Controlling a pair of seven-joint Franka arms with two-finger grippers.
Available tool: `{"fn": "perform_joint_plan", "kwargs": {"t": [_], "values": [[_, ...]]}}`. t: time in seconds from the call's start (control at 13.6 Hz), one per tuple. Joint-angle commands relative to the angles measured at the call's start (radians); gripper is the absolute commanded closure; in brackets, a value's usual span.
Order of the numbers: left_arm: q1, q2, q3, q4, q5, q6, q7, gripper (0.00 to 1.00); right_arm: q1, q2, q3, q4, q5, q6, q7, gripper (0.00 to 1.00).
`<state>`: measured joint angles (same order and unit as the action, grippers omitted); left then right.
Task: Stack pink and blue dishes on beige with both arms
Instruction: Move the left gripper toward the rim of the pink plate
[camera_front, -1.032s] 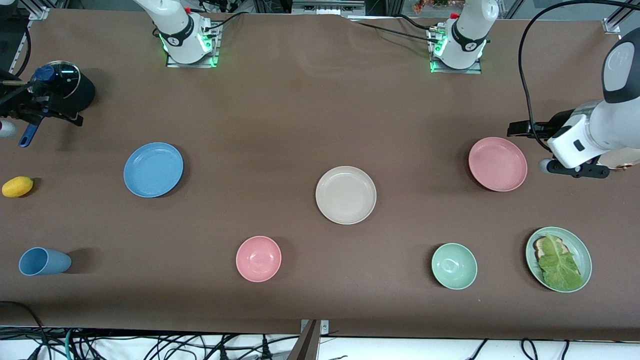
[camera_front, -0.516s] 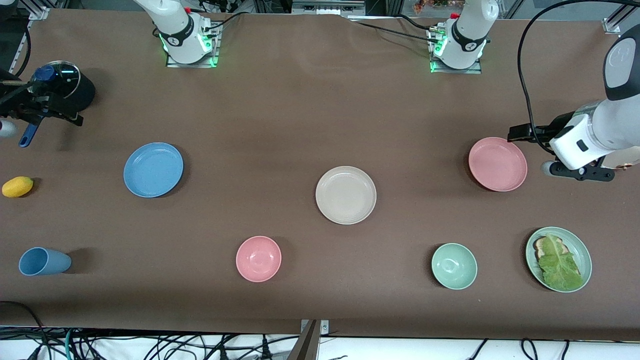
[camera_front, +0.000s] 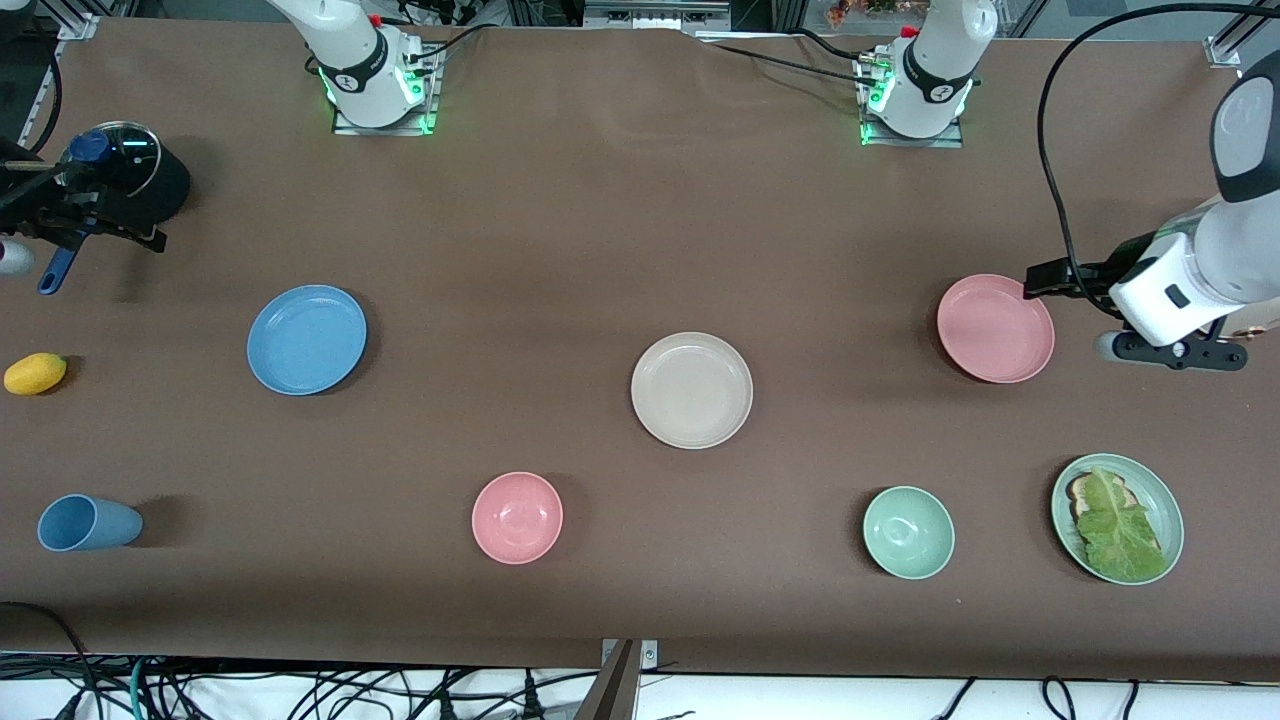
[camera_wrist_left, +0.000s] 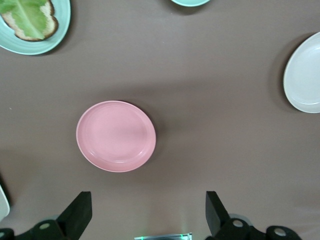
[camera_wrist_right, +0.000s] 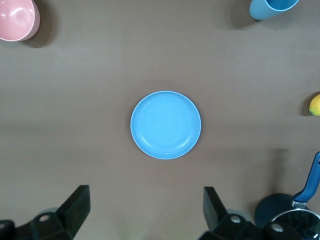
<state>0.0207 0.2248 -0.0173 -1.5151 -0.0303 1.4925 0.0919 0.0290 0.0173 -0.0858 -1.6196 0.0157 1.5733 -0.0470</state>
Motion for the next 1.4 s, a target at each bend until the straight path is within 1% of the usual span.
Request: {"fn": "perform_joint_plan", "kwargs": {"t": [0.0,0.07,0.15,0.52,0.66,0.96,1.33], "values": [[-0.004,-0.025,0.095,-0.092,-0.069,0.099,0.145,0.00,-0.011,-0.008,0.011,0.007,-0.013,-0.016,-0.010,0.00],[-0.011,-0.027,0.135,-0.127,-0.100,0.132,0.193,0.00,-0.011,-0.008,0.011,0.007,-0.011,-0.016,-0.011,0.00],[-0.012,-0.027,0.158,-0.152,-0.109,0.158,0.230,0.00,-0.011,-0.008,0.011,0.007,-0.013,-0.018,-0.010,0.00],[0.010,-0.022,0.223,-0.282,-0.141,0.313,0.406,0.00,-0.011,-0.008,0.011,0.007,-0.011,-0.018,-0.010,0.00],[0.030,-0.013,0.234,-0.327,-0.166,0.382,0.469,0.00,-0.011,-0.008,0.011,0.007,-0.013,-0.018,-0.010,0.00],[0.085,0.024,0.249,-0.379,-0.235,0.459,0.598,0.00,-0.011,-0.008,0.011,0.007,-0.013,-0.018,-0.010,0.00],[0.186,0.152,0.247,-0.379,-0.345,0.538,0.776,0.00,-0.011,-0.008,0.011,0.007,-0.011,-0.018,-0.010,0.00]]}}
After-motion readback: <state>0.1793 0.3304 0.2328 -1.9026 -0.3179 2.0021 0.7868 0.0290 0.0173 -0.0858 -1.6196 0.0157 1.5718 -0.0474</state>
